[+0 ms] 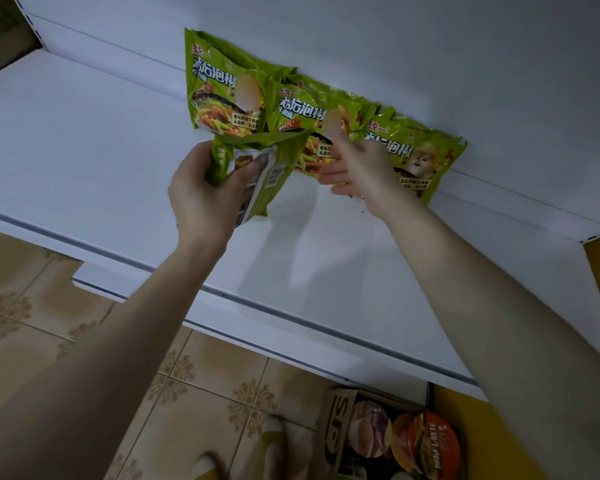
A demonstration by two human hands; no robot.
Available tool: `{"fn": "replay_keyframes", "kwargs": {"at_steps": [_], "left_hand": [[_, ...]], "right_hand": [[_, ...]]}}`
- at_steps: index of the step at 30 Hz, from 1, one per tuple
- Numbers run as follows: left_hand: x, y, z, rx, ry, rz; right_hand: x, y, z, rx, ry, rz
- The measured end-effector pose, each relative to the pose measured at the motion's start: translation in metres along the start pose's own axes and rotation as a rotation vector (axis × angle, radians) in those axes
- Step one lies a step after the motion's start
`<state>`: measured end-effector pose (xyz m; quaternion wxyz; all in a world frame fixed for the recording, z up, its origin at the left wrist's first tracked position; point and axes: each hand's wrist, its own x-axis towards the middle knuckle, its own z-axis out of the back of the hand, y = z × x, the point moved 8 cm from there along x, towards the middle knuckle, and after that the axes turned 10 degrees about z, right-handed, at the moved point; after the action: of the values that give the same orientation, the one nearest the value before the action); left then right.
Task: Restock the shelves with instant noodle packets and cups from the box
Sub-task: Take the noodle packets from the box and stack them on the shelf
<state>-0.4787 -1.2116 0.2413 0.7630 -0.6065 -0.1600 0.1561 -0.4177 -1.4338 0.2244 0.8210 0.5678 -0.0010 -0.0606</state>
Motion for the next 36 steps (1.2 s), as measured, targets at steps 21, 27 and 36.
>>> {"fn": "replay_keyframes", "kwargs": {"at_steps": [21, 27, 36], "left_hand": [[-0.010, 0.050, 0.084, 0.449, 0.091, -0.063], [0.007, 0.050, 0.078, 0.412, 0.296, 0.074], [0.036, 0.080, 0.106, 0.033, 0.041, 0.341]], "right_hand": [[-0.016, 0.053, -0.112, 0.126, 0.312, 0.189], [-0.030, 0.072, -0.143, 0.061, 0.516, 0.287], [-0.010, 0.056, -0.097, 0.192, -0.162, 0.252]]}}
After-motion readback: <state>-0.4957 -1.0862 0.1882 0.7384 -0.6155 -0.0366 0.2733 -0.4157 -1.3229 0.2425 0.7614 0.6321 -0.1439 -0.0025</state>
